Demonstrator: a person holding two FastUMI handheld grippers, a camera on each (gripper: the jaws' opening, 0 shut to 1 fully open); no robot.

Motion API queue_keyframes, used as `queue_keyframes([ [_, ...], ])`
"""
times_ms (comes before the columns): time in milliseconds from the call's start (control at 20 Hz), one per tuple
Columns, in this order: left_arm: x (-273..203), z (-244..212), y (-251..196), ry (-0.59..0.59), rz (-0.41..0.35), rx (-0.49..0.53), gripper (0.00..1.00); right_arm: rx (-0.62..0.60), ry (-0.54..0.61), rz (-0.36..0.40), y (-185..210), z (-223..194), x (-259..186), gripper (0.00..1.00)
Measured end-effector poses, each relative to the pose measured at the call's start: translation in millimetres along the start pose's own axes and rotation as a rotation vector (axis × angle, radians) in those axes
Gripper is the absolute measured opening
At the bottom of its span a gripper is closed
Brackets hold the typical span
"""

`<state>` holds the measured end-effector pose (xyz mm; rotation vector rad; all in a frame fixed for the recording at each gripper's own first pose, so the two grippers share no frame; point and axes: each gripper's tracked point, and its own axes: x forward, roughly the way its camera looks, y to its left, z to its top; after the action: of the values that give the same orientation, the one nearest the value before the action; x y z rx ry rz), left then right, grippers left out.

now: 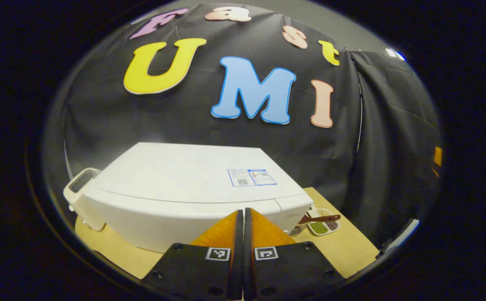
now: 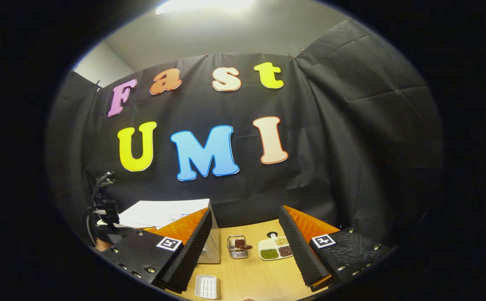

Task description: Open the microwave oven with the left hand, put the food in, and close the microwave oven.

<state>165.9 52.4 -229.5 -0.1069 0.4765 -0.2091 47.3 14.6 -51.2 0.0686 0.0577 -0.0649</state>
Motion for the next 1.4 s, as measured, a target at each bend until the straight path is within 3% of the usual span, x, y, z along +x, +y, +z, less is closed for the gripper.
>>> queue_keyframes([
  [150, -76, 72, 11, -0.163, 0.038, 0.012, 0.07, -0.021, -0.018, 0.049, 28, 12, 7, 0.97],
  [350, -177, 167, 34, -0.354, 0.103, 0.128, 0.07, -0.024, -0.049, 0.09, 65, 42, 7, 0.97],
  [450, -209, 192, 45, -0.405, 0.121, 0.136, 1.0, -0.032, -0.068, 0.102, 82, 56, 5, 0.97],
  [500, -219, 197, 47, -0.419, 0.124, 0.139, 0.94, -0.034, -0.076, 0.106, 89, 60, 3, 0.97],
  [750, -242, 171, 51, -0.39, 0.099, 0.138, 0.94, -0.044, -0.101, 0.113, 119, 68, -14, 0.97],
  [1150, -251, 150, 57, -0.389, 0.036, 0.12, 0.98, -0.074, -0.103, 0.062, 131, 67, -33, 0.97],
  [1400, -253, 143, 54, -0.4, 0.04, 0.109, 0.96, -0.102, -0.114, 0.079, 138, 64, -40, 0.97],
])
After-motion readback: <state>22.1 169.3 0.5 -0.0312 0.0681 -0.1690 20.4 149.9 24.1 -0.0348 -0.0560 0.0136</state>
